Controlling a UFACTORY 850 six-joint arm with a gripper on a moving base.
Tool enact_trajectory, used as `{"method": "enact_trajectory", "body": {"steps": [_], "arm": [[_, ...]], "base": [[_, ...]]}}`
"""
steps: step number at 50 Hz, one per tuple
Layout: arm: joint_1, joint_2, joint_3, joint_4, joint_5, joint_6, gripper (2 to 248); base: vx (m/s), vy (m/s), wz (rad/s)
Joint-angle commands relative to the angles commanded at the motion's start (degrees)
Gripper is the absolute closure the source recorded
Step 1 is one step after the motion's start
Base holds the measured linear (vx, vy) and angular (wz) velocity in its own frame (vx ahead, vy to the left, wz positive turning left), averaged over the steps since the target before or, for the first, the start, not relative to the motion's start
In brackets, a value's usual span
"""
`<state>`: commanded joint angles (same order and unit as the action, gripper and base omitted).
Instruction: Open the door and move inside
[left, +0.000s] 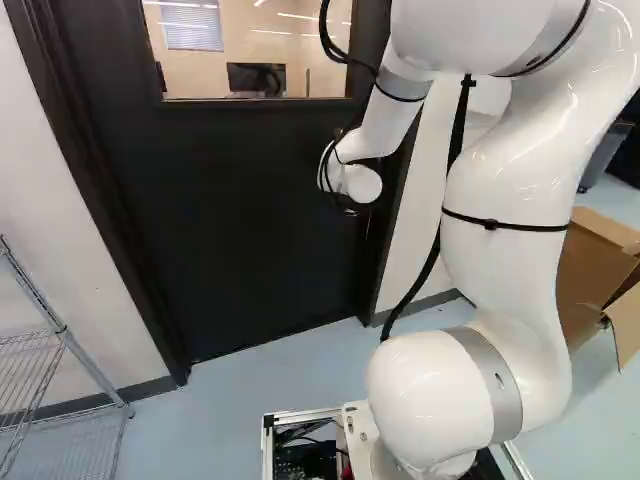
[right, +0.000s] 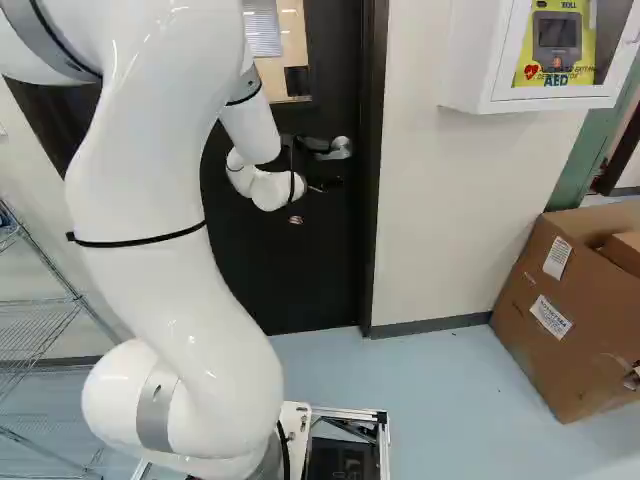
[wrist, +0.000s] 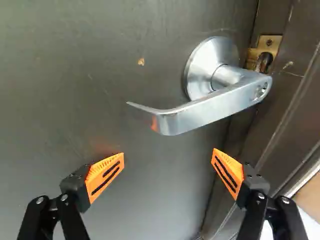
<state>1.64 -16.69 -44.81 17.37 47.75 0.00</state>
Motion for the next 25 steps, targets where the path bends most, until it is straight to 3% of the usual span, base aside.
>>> {"method": "enact_trajectory", "body": {"steps": [15, 25], "arm": [[1.69, -3.40, -4.09, 8.36, -2.79, 0.00, 3], [2.65, -5.64, -6.85, 9.96, -3.28, 0.00, 3]], "base": [[0.000, 0.000, 0.000], [0.000, 0.000, 0.000]]}}
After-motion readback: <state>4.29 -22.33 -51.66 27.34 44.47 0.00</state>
